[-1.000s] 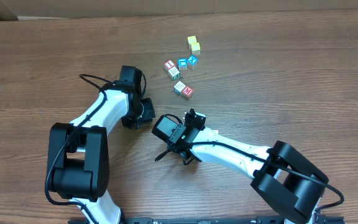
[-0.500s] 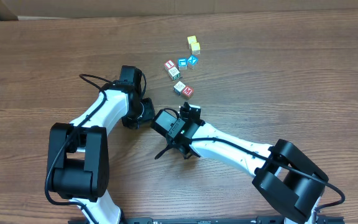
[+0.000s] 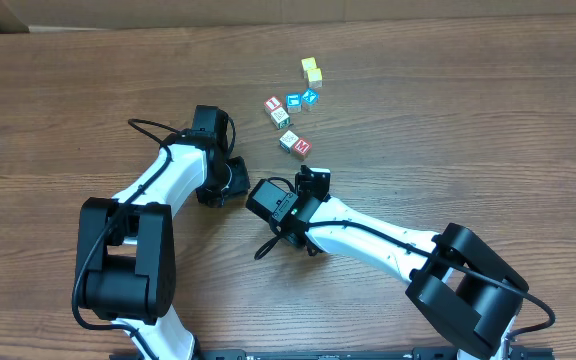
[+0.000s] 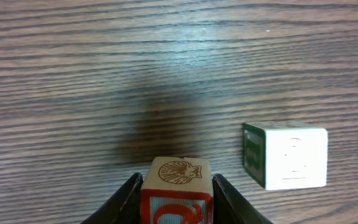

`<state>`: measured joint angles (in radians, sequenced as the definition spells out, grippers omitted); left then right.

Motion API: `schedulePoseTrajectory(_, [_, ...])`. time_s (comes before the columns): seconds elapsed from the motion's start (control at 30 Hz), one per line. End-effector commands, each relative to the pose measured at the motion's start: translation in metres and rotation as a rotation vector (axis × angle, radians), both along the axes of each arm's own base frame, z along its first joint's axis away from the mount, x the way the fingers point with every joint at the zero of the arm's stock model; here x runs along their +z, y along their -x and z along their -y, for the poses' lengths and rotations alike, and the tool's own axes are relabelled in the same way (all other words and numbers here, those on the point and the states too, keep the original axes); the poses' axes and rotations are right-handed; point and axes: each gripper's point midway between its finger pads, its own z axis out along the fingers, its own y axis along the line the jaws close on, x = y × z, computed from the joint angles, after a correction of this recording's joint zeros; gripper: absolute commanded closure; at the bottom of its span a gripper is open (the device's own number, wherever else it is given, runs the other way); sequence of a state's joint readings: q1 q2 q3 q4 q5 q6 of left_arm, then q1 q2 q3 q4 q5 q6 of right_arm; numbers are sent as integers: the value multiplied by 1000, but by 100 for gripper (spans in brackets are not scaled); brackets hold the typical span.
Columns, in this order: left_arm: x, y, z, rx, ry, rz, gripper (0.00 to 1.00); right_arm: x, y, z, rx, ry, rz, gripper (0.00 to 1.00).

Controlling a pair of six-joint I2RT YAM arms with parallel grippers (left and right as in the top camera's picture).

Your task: Flip 4 blocks

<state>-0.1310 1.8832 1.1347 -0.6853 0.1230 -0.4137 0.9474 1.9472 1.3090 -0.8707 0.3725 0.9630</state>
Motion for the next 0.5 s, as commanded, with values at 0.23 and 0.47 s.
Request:
schedulePoseTrajectory(0.23, [-25, 20, -14, 16, -62, -80, 68, 9, -10, 8, -14, 25, 26, 65])
schedulePoseTrajectory(0.47, [-25, 21, -14, 16, -62, -82, 68, 9, -10, 8, -14, 25, 25, 51])
